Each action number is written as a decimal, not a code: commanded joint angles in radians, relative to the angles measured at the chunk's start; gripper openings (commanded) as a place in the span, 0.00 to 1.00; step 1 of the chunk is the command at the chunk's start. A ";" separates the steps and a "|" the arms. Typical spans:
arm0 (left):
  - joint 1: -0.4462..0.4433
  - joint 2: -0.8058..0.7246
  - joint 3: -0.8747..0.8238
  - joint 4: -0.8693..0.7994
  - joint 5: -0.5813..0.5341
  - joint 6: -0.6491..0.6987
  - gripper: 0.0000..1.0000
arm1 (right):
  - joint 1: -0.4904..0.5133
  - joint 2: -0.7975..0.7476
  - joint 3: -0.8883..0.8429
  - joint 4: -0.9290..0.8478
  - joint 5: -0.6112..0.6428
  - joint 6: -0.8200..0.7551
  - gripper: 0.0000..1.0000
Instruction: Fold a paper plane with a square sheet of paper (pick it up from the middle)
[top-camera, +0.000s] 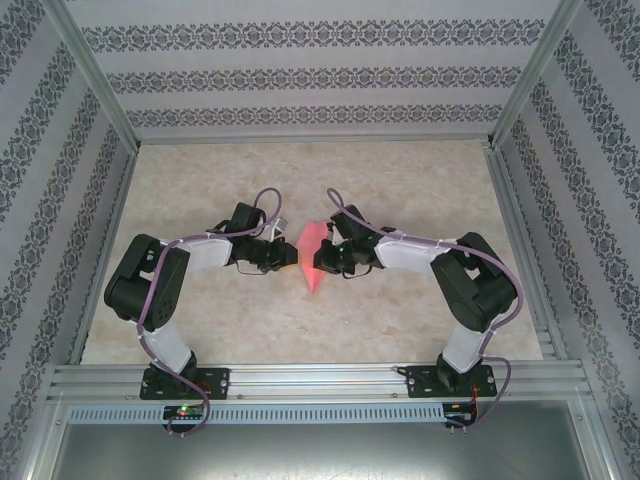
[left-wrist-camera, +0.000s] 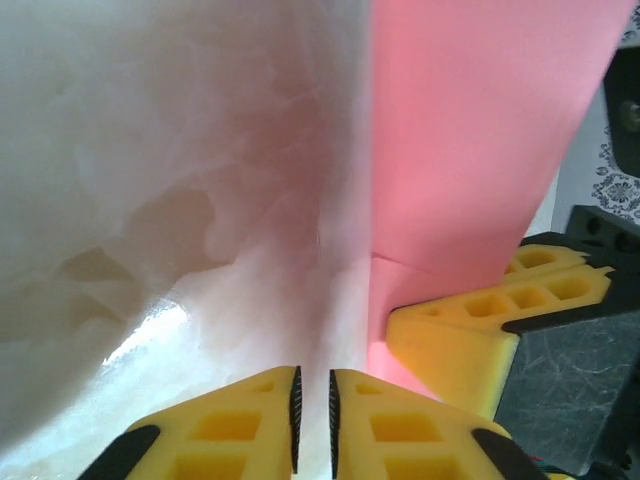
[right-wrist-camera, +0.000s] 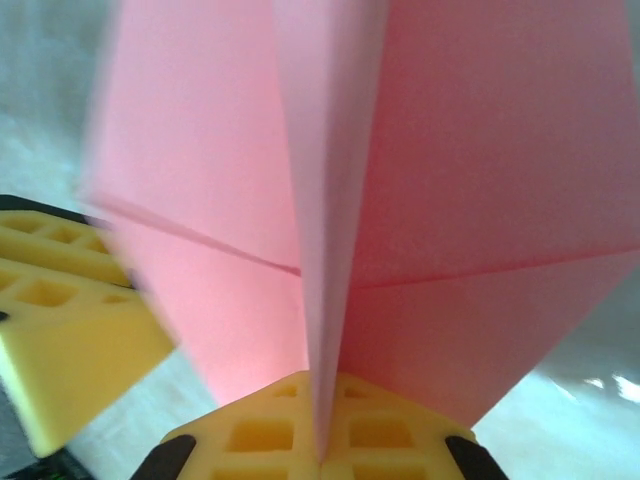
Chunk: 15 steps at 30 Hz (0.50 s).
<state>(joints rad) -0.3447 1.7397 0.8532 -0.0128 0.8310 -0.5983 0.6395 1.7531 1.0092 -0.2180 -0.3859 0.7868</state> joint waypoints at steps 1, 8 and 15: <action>0.011 -0.026 0.001 0.029 0.018 -0.013 0.26 | 0.022 -0.037 0.062 -0.275 0.148 -0.139 0.02; 0.011 -0.071 -0.014 -0.022 -0.022 0.005 0.37 | 0.049 0.016 0.131 -0.418 0.243 -0.203 0.07; 0.011 -0.098 -0.030 -0.065 -0.052 0.028 0.42 | 0.081 0.100 0.183 -0.415 0.270 -0.203 0.13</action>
<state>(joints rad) -0.3447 1.6711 0.8368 -0.0296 0.8005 -0.6041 0.7055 1.8194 1.1671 -0.5934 -0.1581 0.6018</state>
